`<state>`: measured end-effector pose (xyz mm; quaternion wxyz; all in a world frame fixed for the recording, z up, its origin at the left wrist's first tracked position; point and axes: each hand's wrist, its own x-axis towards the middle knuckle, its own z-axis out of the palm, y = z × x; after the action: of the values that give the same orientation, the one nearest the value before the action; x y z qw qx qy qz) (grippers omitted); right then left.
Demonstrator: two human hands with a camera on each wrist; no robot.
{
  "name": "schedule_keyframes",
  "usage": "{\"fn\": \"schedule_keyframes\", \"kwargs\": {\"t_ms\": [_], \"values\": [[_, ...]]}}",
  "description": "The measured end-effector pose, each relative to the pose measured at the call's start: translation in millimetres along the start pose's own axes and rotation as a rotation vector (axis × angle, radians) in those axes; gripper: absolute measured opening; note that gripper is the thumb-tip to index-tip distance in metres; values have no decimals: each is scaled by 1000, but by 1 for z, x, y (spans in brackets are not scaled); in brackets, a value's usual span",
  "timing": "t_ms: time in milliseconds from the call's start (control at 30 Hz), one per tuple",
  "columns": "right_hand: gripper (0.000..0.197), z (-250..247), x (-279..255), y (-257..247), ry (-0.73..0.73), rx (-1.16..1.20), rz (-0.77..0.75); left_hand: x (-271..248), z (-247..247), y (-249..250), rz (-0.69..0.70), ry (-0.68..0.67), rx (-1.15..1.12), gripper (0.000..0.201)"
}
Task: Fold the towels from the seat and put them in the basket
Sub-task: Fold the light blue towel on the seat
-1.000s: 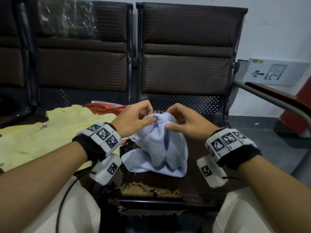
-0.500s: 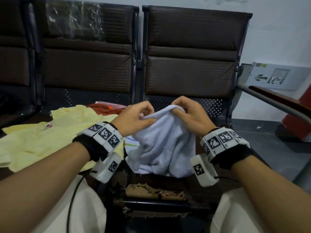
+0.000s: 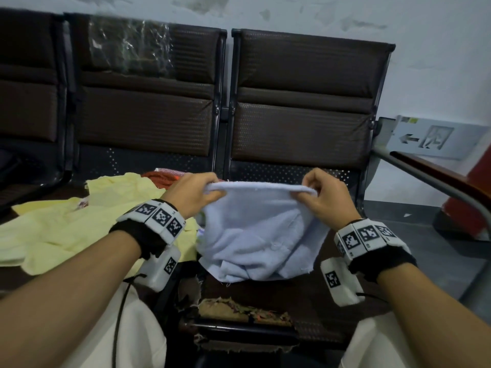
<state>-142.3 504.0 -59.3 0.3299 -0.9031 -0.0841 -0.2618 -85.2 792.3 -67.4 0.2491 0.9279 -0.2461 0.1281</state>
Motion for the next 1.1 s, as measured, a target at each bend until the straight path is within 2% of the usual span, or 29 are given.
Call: {"fn": "schedule_keyframes", "kwargs": {"t_ms": [100,167,233,300,367,433,533,600,633,733,767,800,867,967,1033,1100], "values": [[33,-5,-6,13,-206,-168,32,-3,-4,0,9,85,-48,19],[27,-6,-10,19,-379,-261,82,-5,-1,1,-7,72,38,21],[24,-4,-13,26,-605,-451,125,-5,1,0,-75,80,73,22],[19,-1,-17,32,-797,-562,185,-2,1,-4,-183,124,-24,27],[14,0,-18,37,-868,-531,238,3,-1,-8,-286,164,-102,31],[19,2,-14,39,-777,-424,249,7,-2,-10,-331,138,-108,27],[24,5,-1,26,-433,-186,160,11,1,-7,-365,100,-225,26],[24,8,7,5,-250,-1,43,12,3,1,-311,66,-408,13],[22,10,10,-7,-210,101,-2,12,4,8,-271,16,-510,9],[12,22,14,-38,-233,335,-89,8,11,29,-132,-226,-607,56],[12,28,13,-44,-253,364,-116,8,14,35,-88,-276,-575,62],[13,33,13,-48,-266,373,-136,8,17,40,-38,-294,-528,56],[14,39,13,-52,-248,369,-137,8,19,43,44,-262,-439,33],[9,39,17,-50,-198,406,-74,10,15,38,9,-149,-523,21],[11,38,16,-46,-288,415,-24,10,10,37,-57,-103,-666,17],[16,36,13,-40,-484,356,52,9,3,35,-141,-36,-793,19]]}}
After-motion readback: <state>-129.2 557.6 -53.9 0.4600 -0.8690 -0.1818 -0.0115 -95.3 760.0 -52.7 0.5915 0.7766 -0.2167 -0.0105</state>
